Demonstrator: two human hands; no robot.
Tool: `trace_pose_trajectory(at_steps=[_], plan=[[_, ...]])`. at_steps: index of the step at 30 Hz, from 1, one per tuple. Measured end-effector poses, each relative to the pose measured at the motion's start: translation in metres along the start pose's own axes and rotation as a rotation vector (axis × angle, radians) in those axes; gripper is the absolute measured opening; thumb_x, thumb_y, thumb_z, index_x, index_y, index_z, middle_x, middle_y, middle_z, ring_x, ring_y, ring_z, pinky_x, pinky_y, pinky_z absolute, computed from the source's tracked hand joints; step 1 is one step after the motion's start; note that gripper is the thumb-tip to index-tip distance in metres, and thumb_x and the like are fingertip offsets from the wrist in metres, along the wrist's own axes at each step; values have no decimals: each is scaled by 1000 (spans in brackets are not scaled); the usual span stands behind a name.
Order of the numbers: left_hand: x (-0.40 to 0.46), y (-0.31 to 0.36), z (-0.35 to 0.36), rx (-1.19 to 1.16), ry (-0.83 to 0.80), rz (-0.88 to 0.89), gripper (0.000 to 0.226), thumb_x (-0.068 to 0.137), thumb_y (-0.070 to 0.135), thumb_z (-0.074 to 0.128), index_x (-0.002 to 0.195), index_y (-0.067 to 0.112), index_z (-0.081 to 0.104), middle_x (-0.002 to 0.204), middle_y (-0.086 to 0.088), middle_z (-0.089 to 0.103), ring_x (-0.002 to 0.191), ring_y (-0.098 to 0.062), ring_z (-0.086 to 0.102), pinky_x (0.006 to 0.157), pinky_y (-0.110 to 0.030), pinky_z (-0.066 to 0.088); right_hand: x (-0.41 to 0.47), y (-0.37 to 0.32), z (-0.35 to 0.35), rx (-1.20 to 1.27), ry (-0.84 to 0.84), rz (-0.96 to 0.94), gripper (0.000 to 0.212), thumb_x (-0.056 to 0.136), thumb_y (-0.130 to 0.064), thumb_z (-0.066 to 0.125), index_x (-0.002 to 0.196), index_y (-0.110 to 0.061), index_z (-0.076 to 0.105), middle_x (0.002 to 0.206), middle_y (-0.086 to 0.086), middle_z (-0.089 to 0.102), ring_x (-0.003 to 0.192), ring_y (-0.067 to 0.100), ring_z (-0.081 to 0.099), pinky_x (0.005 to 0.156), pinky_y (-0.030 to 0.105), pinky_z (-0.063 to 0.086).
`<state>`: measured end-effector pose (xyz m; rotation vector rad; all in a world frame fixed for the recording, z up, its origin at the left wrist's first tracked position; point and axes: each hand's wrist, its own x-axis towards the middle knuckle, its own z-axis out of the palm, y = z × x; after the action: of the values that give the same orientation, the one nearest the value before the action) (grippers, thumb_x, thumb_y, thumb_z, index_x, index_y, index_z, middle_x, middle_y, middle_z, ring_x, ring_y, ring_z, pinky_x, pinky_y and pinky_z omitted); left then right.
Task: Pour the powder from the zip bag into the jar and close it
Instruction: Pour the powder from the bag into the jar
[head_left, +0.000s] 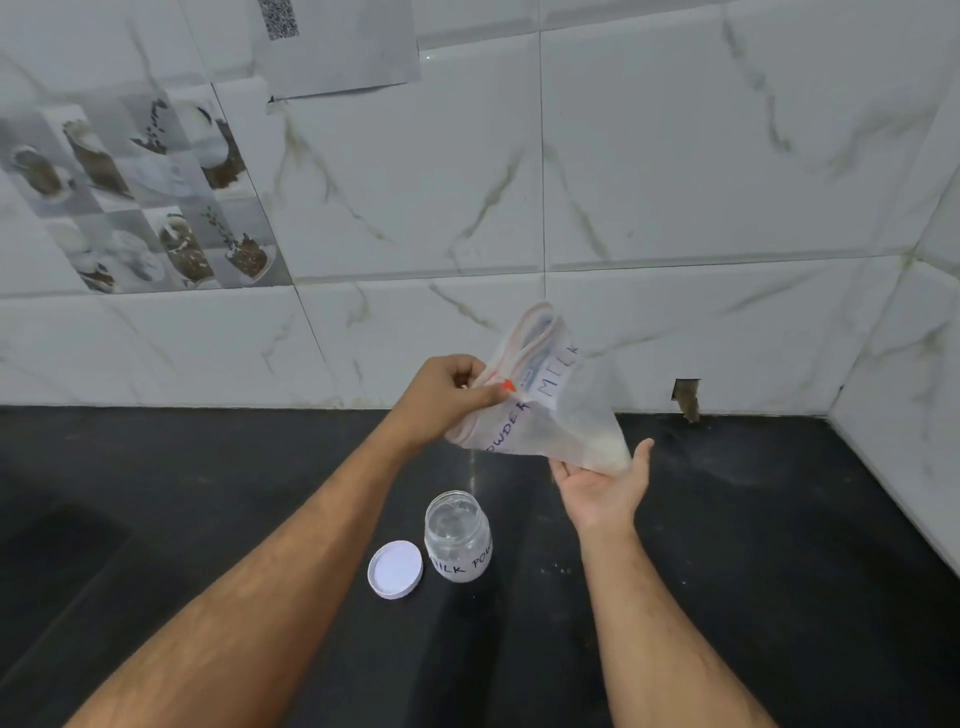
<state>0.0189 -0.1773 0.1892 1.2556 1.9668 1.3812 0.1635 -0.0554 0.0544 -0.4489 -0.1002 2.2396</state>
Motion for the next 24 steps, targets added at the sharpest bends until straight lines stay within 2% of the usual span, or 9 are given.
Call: trace_pose_trajectory(at_steps=[2,4,7,10,16,18,20,22,24], plan=[[-8,-19,-13,-9,65,-5,30,76,27,82,75,4,62,68,-3,51,66,-12,43,60,-27,34,3,-7,5,-62,2,-25,63,94,-62,47,133,-14,62,128,15,69,120,38,63,104,56,47],[-16,-35,-23,-27,83,-44,41,68,37,81,75,3,60,71,-6,49,70,-15,41,64,-31,34,4,-9,11,-153,28,-54,55,96,-53,50,133,-14,61,129,14,68,121,37,63,101,56,49],[-25,-55,-31,-17,65,-112,45,70,33,82,76,-3,56,71,-7,44,72,-17,38,65,-31,33,4,-10,22,-301,92,-68,49,97,-47,54,133,-15,61,127,13,69,117,35,65,91,51,55],[-31,-76,-37,20,57,-144,65,60,44,81,85,-11,57,73,-8,52,72,-17,47,70,-33,40,3,-10,28,-393,154,-71,43,95,-40,61,129,-15,61,123,12,71,110,34,68,85,51,58],[-40,-110,-33,95,70,-215,66,58,51,77,86,-6,62,72,-4,60,70,-13,49,70,-35,43,-4,-10,42,-526,172,-119,28,95,-33,65,117,-15,63,113,9,72,101,29,69,82,50,58],[-43,-119,-33,91,57,-224,59,59,50,77,85,-2,67,76,-9,68,70,-14,54,73,-38,49,-6,-9,47,-572,168,-138,25,94,-33,66,113,-16,63,112,8,72,100,27,70,86,52,58],[-44,-120,-30,106,59,-239,41,65,42,80,87,7,74,87,-10,76,78,-17,67,83,-44,56,-8,-10,51,-613,158,-153,29,94,-33,67,117,-16,63,114,7,72,102,27,70,90,54,57],[-46,-121,-27,115,67,-247,21,75,27,82,88,12,77,89,-3,78,86,-19,73,83,-39,60,-10,-8,54,-656,145,-180,33,93,-33,67,121,-15,63,116,7,72,106,27,70,93,55,55],[-47,-124,-23,134,84,-254,15,79,21,82,90,12,77,90,0,78,84,-15,73,76,-30,58,-11,-7,58,-694,128,-208,33,94,-33,66,121,-15,63,117,7,72,109,27,69,93,56,55]])
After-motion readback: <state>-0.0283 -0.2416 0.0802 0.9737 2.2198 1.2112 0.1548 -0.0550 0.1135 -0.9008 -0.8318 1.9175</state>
